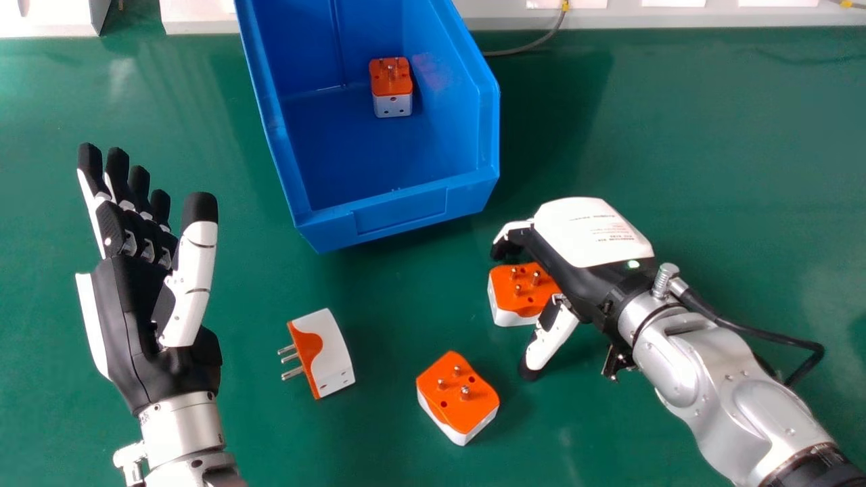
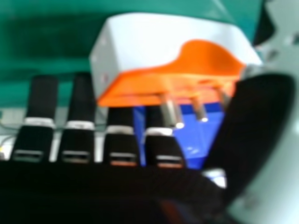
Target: Pick all objects and put in blue box
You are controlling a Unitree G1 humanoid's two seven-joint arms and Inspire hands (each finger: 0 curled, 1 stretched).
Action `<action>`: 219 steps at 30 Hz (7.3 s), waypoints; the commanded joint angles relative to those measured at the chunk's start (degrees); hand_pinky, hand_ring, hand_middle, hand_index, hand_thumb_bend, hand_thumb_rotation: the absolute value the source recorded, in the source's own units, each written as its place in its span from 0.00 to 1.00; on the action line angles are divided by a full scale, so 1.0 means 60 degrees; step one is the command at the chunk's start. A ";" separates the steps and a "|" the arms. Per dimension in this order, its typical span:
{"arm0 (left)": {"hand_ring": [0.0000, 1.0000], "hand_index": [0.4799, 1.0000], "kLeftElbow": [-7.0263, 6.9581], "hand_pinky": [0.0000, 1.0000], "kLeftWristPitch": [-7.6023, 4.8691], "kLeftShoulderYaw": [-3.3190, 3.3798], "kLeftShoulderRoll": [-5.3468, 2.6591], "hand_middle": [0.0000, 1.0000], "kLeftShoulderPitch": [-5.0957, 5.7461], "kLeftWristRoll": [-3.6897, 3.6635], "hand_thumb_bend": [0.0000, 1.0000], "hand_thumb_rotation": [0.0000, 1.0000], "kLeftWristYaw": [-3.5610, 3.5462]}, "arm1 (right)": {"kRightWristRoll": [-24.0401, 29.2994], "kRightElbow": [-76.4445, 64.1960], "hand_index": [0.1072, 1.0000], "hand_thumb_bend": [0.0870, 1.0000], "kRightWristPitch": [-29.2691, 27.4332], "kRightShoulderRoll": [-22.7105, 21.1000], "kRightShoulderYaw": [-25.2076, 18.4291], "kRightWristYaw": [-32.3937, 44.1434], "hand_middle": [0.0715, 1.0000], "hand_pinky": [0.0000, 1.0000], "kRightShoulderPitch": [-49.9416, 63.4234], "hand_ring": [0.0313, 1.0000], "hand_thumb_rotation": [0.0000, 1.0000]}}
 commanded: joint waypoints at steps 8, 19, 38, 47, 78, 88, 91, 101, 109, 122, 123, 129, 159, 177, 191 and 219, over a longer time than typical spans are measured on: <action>1.00 1.00 -0.0176 1.00 -0.0114 0.0002 -0.0198 1.00 0.0039 0.0049 0.63 0.40 0.0002 | -0.0028 -0.0017 0.57 0.60 0.0606 0.0009 -0.0101 -0.0025 0.62 0.49 0.0205 0.54 0.04; 1.00 1.00 -0.0155 1.00 -0.0101 0.0023 -0.0183 1.00 0.0016 0.0045 0.64 0.40 0.0013 | -0.0094 -0.0258 0.52 0.53 0.0864 -0.0057 -0.0001 0.0188 0.54 0.41 0.0166 0.46 0.02; 1.00 1.00 -0.0225 1.00 -0.0100 -0.0004 -0.0194 1.00 0.0092 0.0032 0.64 0.41 0.0003 | -0.0185 -0.0634 0.50 0.50 0.0972 -0.0293 -0.0022 0.0344 0.50 0.37 0.0243 0.42 0.01; 1.00 1.00 -0.0240 1.00 -0.0050 0.0006 -0.0168 1.00 0.0056 -0.0009 0.64 0.41 -0.0013 | -0.0197 -0.0648 0.49 0.49 0.1108 -0.0217 0.0021 0.0512 0.49 0.36 0.0186 0.41 0.01; 1.00 1.00 -0.0083 1.00 -0.0150 -0.0023 -0.0200 1.00 -0.0139 0.0117 0.64 0.41 0.0154 | -0.0146 -0.0666 0.49 0.47 0.1076 -0.0280 -0.0035 0.0756 0.45 0.33 -0.0021 0.38 0.00; 1.00 1.00 -0.0016 1.00 -0.0208 -0.0013 -0.0186 1.00 -0.0167 0.0031 0.63 0.41 0.0070 | -0.0053 -0.0720 0.49 0.47 0.0901 -0.0325 -0.0145 0.0596 0.45 0.33 0.0063 0.37 0.00; 1.00 1.00 -0.0050 1.00 -0.0196 -0.0015 -0.0180 1.00 -0.0146 -0.0004 0.64 0.41 0.0032 | -0.0059 -0.0708 0.49 0.47 0.0870 -0.0356 -0.0153 0.0574 0.45 0.33 0.0081 0.38 0.00; 1.00 1.00 -0.0070 1.00 -0.0180 0.0016 -0.0184 1.00 -0.0077 0.0106 0.64 0.41 0.0064 | -0.0092 -0.0771 0.48 0.47 0.0760 -0.0371 -0.0199 0.0137 0.45 0.33 0.0290 0.38 0.00; 1.00 1.00 -0.0097 1.00 -0.0151 0.0008 -0.0184 1.00 -0.0038 0.0028 0.64 0.40 -0.0004 | 0.0016 -0.2069 0.48 0.47 0.0822 -0.0707 -0.0669 0.0342 0.44 0.33 0.0621 0.37 0.00; 1.00 1.00 -0.0065 1.00 -0.0224 0.0047 -0.0200 1.00 -0.0028 0.0138 0.64 0.41 0.0086 | 0.0467 -0.4902 0.47 0.47 0.0380 -0.1184 -0.1844 0.0354 0.46 0.34 0.1581 0.38 0.00; 1.00 1.00 -0.0055 1.00 -0.0235 0.0046 -0.0199 1.00 -0.0023 0.0136 0.64 0.41 0.0079 | 0.0559 -0.5053 0.46 0.47 0.0316 -0.1170 -0.1944 0.0341 0.46 0.33 0.1645 0.38 0.00; 1.00 1.00 -0.0020 1.00 -0.0255 0.0040 -0.0202 1.00 -0.0006 0.0183 0.64 0.41 0.0111 | 0.0619 -0.5930 0.46 0.47 0.0259 -0.1183 -0.2249 0.0612 0.45 0.33 0.1901 0.37 0.00; 1.00 1.00 0.0059 1.00 -0.0178 0.0068 -0.0193 1.00 -0.0208 -0.0007 0.64 0.41 0.0024 | -0.1030 -0.6883 0.45 0.45 -0.1168 -0.0275 -0.1852 0.0022 0.46 0.32 -0.0330 0.41 0.00; 1.00 1.00 0.0307 1.00 -0.0307 0.0186 -0.0238 1.00 -0.0501 0.0007 0.65 0.41 0.0116 | -0.2271 0.1102 0.45 0.45 -0.2483 0.0971 -0.0040 -0.3778 0.46 0.32 -0.5062 0.41 0.00; 1.00 1.00 0.0425 1.00 -0.0384 0.0199 -0.0271 1.00 -0.0680 0.0038 0.65 0.40 0.0200 | -0.1803 0.6182 0.46 0.45 -0.2718 0.1582 0.0673 -0.5525 0.46 0.31 -0.6870 0.42 0.00; 1.00 1.00 0.0481 1.00 -0.0459 0.0145 -0.0319 1.00 -0.0684 -0.0047 0.65 0.38 0.0141 | -0.2445 0.2692 0.81 0.82 -0.0560 0.0625 0.1599 -0.2593 0.82 0.75 -0.6032 0.80 0.40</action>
